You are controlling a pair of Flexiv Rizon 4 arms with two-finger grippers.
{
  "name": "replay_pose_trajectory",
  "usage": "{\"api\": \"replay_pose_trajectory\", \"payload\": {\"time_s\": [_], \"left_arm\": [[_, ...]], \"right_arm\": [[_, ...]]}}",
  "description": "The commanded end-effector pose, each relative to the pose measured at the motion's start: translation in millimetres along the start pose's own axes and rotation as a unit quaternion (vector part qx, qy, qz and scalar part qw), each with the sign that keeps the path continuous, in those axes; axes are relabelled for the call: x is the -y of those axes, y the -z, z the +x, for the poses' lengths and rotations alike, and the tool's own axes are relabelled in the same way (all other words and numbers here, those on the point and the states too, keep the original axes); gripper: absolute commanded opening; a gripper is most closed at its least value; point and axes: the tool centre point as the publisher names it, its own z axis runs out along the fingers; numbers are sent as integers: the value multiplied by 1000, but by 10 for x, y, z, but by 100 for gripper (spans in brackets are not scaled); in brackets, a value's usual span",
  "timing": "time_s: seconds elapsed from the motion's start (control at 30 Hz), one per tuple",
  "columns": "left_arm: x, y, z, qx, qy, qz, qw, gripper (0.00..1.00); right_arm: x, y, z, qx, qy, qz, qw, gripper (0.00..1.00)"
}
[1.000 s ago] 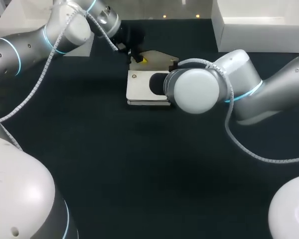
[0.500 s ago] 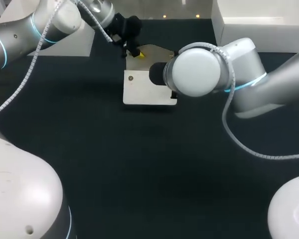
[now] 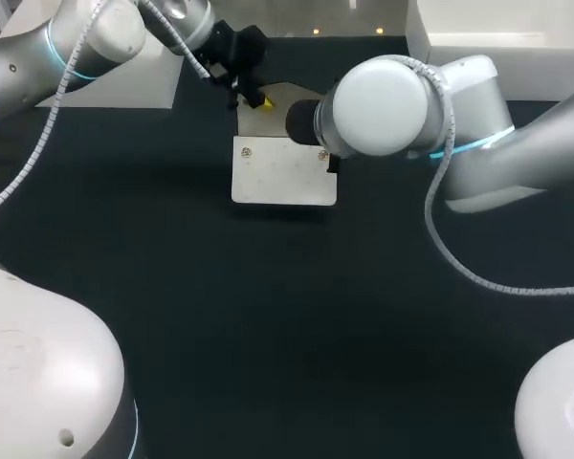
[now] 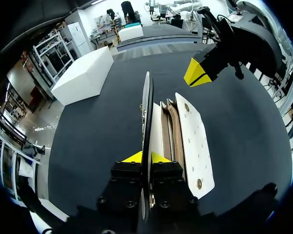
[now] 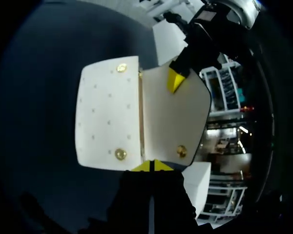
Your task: Pick up the bag, open it, inspect its contents, close it, and place it on the opposite side
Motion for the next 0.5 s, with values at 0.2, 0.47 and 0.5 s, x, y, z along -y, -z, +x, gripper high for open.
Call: {"api": "replay_pose_trajectory", "payload": {"time_s": [0.2,0.47,0.5], "left_arm": [[42,13,60,1,3,7,1000,0],[84,45,87,-9,15,11,1000,0],[87,43,79,-9,16,10,1000,0]], "right_arm": [[-38,-49,-51,2,9,8,1000,0],[-104,-236,-173,13,15,-10,1000,0],[-111,-275,-181,12,17,-9,1000,0]]}}
